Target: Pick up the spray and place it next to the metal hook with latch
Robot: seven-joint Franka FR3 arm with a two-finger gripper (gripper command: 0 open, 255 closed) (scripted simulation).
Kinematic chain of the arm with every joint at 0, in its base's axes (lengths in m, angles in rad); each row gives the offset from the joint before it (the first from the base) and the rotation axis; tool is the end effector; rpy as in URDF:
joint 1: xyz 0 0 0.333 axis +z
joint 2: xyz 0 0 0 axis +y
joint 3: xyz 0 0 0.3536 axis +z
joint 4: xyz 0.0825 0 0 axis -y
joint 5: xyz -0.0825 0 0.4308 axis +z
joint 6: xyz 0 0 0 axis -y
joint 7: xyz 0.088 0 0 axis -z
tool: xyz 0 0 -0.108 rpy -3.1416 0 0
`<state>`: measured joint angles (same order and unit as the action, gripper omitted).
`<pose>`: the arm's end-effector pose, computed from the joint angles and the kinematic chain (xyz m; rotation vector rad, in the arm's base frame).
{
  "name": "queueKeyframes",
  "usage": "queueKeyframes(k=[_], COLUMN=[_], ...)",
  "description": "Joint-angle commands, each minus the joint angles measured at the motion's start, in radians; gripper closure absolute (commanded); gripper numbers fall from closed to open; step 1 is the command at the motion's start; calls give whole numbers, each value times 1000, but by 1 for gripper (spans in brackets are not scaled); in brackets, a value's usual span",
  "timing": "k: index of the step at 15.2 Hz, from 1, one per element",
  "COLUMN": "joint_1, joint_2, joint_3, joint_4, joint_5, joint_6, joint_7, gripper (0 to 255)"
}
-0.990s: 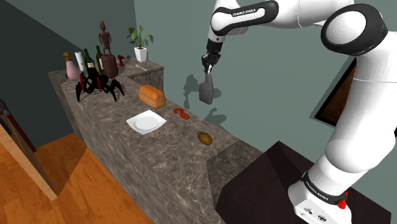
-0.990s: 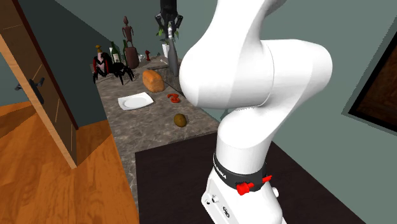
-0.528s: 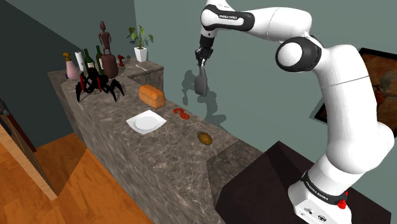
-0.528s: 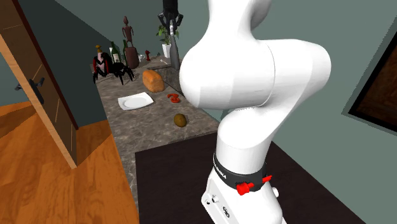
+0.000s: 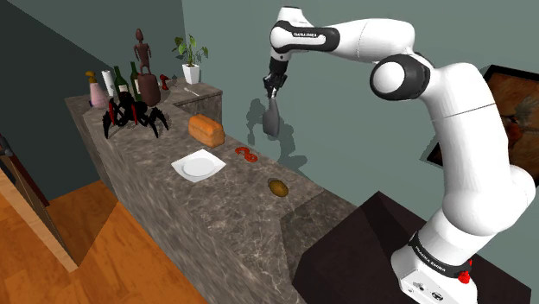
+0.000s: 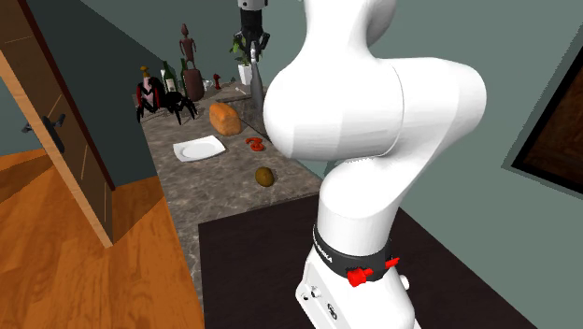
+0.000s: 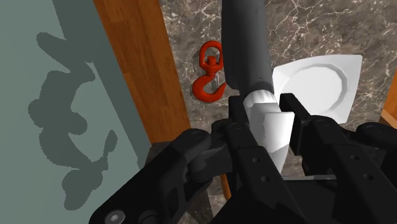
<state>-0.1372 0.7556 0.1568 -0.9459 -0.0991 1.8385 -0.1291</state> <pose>0.8408 -0.0417 0.4684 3.1269 0.1849 0.2261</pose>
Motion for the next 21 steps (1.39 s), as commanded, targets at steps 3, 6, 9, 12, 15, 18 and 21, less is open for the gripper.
queueKeyframes(k=[3, 6, 9, 12, 15, 18, 21], joint_1=[-4, -7, -9, -10, -11, -12, -12], joint_2=[-7, -8, -5, 1, 9, 20, 32], joint_3=[0, 0, -1, -2, -3, -4, -6], joint_4=[-64, -105, -141, -172, -198, -221, -241], joint_5=[0, -1, -2, -3, -5, -7, -9], joint_6=[58, 98, 137, 173, 208, 241, 273], joint_7=[2, 3, 5, 6, 7, 8, 10], gripper=[255, 255, 255, 255, 255, 255, 255])
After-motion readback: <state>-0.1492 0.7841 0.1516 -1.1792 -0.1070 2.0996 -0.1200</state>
